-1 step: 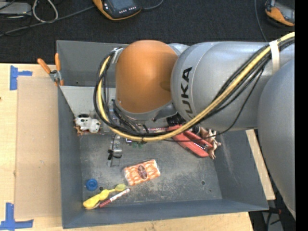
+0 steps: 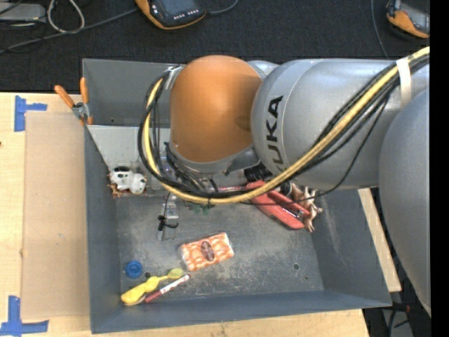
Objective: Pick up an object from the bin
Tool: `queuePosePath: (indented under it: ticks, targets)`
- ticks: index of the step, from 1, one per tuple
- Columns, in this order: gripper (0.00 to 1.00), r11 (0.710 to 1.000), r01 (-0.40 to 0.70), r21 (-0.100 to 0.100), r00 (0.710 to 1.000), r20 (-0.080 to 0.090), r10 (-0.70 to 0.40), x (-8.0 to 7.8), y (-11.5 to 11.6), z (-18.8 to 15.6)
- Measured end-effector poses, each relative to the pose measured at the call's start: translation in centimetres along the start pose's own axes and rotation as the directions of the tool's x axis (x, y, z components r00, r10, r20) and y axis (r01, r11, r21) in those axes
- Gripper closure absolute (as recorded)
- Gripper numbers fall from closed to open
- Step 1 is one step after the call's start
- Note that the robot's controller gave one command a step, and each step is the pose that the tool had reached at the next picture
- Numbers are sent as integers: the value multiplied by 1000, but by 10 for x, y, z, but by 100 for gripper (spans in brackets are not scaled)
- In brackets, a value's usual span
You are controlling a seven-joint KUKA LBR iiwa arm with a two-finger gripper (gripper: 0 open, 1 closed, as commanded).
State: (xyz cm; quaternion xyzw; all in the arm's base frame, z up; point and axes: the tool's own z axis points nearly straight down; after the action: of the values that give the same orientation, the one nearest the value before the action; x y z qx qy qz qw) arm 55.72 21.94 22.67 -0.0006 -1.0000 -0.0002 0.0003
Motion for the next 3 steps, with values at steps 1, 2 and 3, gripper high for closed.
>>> queuePosePath:
  ticks: [1, 2, 3]
  targets:
    - [0, 993, 120, 0, 993, 0, -120, 17, -12, 62]
    - [0, 934, 358, 0, 934, 8, -358, 32, -44, 143]
    - [0, 964, 266, -2, 964, -1, -266, 37, -72, 137]
